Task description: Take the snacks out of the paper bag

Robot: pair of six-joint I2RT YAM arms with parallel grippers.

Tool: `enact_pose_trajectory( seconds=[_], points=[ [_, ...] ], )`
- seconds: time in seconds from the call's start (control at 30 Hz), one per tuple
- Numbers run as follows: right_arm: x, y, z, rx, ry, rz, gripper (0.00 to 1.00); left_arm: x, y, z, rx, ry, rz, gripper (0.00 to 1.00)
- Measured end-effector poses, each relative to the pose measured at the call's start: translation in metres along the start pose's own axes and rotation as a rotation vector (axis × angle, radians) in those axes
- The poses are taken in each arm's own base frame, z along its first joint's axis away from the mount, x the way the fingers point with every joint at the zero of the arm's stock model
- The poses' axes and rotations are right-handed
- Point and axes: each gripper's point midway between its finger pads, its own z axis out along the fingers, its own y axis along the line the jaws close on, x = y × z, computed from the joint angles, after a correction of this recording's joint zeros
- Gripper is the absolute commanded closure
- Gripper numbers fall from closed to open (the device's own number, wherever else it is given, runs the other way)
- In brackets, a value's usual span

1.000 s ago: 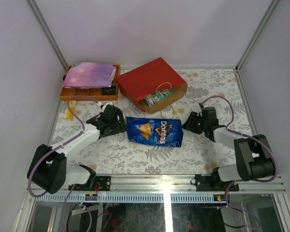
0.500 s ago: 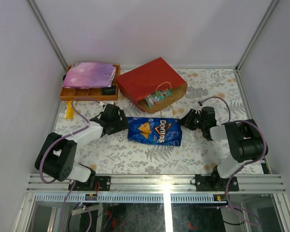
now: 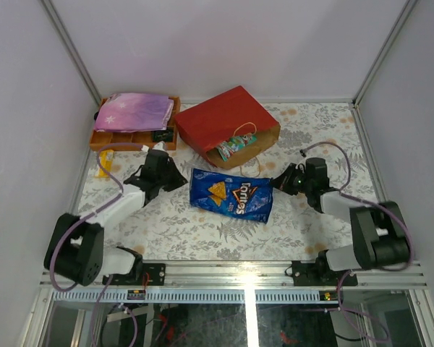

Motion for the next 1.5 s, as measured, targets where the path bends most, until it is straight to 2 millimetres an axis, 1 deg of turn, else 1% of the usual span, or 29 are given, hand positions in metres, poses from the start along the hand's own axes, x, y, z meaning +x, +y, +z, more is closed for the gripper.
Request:
enact_pose_trajectory(
  seconds=[0.07,0.13,0.23,0.27,0.3,0.33,0.37,0.4,0.47,0.53,0.6,0.67,0.7,0.77,0.83,0.9,0.97,1.1,1.17,1.27,1.33,1.37,1.43,1.47,1.5],
  points=[
    [-0.007,0.012,-0.016,-0.002,-0.02,-0.031,1.0,-0.012,-0.013,-0.016,0.047,-0.047,0.006,1.0],
    [-0.018,0.03,-0.031,-0.019,-0.048,-0.069,1.0,-0.022,-0.024,-0.033,0.088,-0.09,0.01,1.0],
    [-0.038,0.062,-0.054,-0.05,-0.097,-0.131,1.0,-0.039,-0.043,-0.062,0.144,-0.152,0.018,0.99],
    [-0.044,0.074,-0.063,-0.065,-0.118,-0.154,1.0,-0.046,-0.049,-0.072,0.161,-0.176,0.022,0.86],
    [-0.051,0.087,-0.072,-0.083,-0.141,-0.177,1.0,-0.052,-0.054,-0.082,0.176,-0.2,0.027,0.67],
    [-0.055,0.094,-0.077,-0.094,-0.154,-0.192,1.0,-0.057,-0.058,-0.089,0.182,-0.218,0.037,0.5],
    [-0.058,0.099,-0.082,-0.1,-0.165,-0.206,1.0,-0.061,-0.06,-0.093,0.185,-0.23,0.046,0.39],
    [-0.059,0.1,-0.084,-0.094,-0.172,-0.215,1.0,-0.062,-0.061,-0.094,0.185,-0.232,0.051,0.33],
    [-0.056,0.093,-0.082,-0.07,-0.157,-0.214,1.0,-0.059,-0.059,-0.085,0.169,-0.202,0.052,0.28],
    [-0.048,0.08,-0.073,-0.036,-0.125,-0.199,1.0,-0.047,-0.05,-0.064,0.138,-0.142,0.047,0.26],
    [-0.036,0.062,-0.065,0.007,-0.089,-0.178,1.0,-0.026,-0.032,-0.039,0.089,-0.061,0.037,0.26],
    [-0.024,0.042,-0.058,0.059,-0.054,-0.16,1.0,-0.002,-0.013,-0.016,0.038,0.029,0.022,0.26],
    [-0.021,0.036,-0.056,0.079,-0.041,-0.156,1.0,0.007,-0.007,-0.008,0.018,0.064,0.016,0.26],
    [-0.019,0.024,-0.052,0.125,-0.034,-0.157,1.0,0.018,-0.001,0.005,-0.001,0.104,0.015,0.26],
    [-0.023,0.015,-0.052,0.172,-0.053,-0.163,1.0,0.024,-0.005,0.016,0.001,0.123,0.031,0.26],
    [-0.028,0.003,-0.053,0.237,-0.075,-0.165,1.0,0.03,-0.02,0.027,0.027,0.136,0.059,0.26],
    [-0.036,-0.012,-0.055,0.317,-0.104,-0.156,1.0,0.037,-0.041,0.039,0.061,0.151,0.092,0.26],
    [-0.053,-0.034,-0.061,0.412,-0.151,-0.118,1.0,0.05,-0.076,0.06,0.125,0.165,0.123,0.26],
    [-0.061,-0.043,-0.063,0.44,-0.169,-0.099,1.0,0.054,-0.089,0.068,0.157,0.17,0.12,0.28],
    [-0.068,-0.05,-0.064,0.465,-0.18,-0.081,1.0,0.052,-0.103,0.079,0.19,0.163,0.104,0.35],
    [-0.07,-0.051,-0.063,0.468,-0.179,-0.077,1.0,0.051,-0.11,0.085,0.208,0.158,0.098,0.44],
    [-0.07,-0.052,-0.062,0.469,-0.177,-0.076,1.0,0.051,-0.113,0.088,0.215,0.154,0.095,0.54],
    [-0.068,-0.052,-0.061,0.466,-0.171,-0.073,1.0,0.053,-0.113,0.09,0.218,0.157,0.084,0.84],
    [-0.068,-0.052,-0.061,0.463,-0.171,-0.071,1.0,0.056,-0.111,0.092,0.214,0.163,0.084,0.94],
    [-0.068,-0.051,-0.06,0.457,-0.17,-0.07,1.0,0.059,-0.109,0.092,0.209,0.169,0.073,0.99]
  ],
)
